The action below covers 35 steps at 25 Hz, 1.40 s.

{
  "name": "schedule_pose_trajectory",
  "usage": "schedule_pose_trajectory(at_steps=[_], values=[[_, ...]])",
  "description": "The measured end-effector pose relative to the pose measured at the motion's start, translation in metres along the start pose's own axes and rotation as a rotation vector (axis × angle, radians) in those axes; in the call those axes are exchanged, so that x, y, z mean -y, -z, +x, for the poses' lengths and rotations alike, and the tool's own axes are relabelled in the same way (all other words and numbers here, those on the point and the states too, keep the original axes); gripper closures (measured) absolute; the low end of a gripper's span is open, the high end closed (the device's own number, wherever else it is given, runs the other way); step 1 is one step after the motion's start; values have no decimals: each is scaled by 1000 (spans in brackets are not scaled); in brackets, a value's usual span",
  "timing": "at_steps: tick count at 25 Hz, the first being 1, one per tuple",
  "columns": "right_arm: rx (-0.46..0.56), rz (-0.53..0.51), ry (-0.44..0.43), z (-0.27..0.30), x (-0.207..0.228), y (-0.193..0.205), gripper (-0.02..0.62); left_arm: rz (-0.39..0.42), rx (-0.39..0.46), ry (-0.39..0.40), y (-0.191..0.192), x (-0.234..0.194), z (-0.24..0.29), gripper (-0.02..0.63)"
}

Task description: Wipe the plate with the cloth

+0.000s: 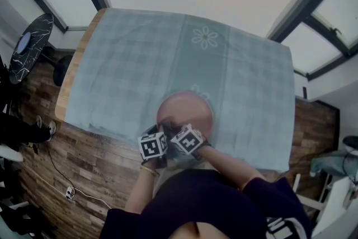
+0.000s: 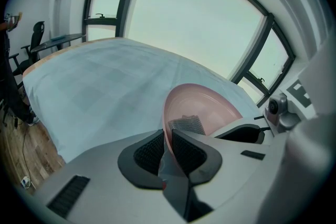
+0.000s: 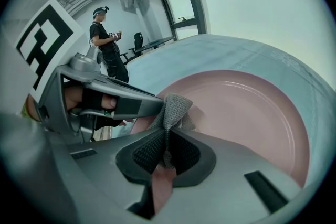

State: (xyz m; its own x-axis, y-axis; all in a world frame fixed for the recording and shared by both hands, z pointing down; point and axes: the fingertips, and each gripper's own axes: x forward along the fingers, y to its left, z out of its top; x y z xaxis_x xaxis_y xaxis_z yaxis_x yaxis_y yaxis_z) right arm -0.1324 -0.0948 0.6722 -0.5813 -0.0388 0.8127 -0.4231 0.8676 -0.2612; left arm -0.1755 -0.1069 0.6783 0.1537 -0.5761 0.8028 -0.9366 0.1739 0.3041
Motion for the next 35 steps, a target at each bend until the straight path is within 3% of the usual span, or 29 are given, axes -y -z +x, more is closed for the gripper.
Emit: schedule_pose_trajectory(at_steps=[6,12,21,35], values=[[-36,-1,-46,-4,-7,11,563,0,7,2,-1,0,0,545],[-42,22,-34,-18,4,15,563,-2,3,11,-1,0,-1,545],[27,36,80,-45,60,-10,563,5,0,19,-1,0,0,545],[-82,-30,277,-49,128,-2,563,14,-3,24,-1,0,1,545]])
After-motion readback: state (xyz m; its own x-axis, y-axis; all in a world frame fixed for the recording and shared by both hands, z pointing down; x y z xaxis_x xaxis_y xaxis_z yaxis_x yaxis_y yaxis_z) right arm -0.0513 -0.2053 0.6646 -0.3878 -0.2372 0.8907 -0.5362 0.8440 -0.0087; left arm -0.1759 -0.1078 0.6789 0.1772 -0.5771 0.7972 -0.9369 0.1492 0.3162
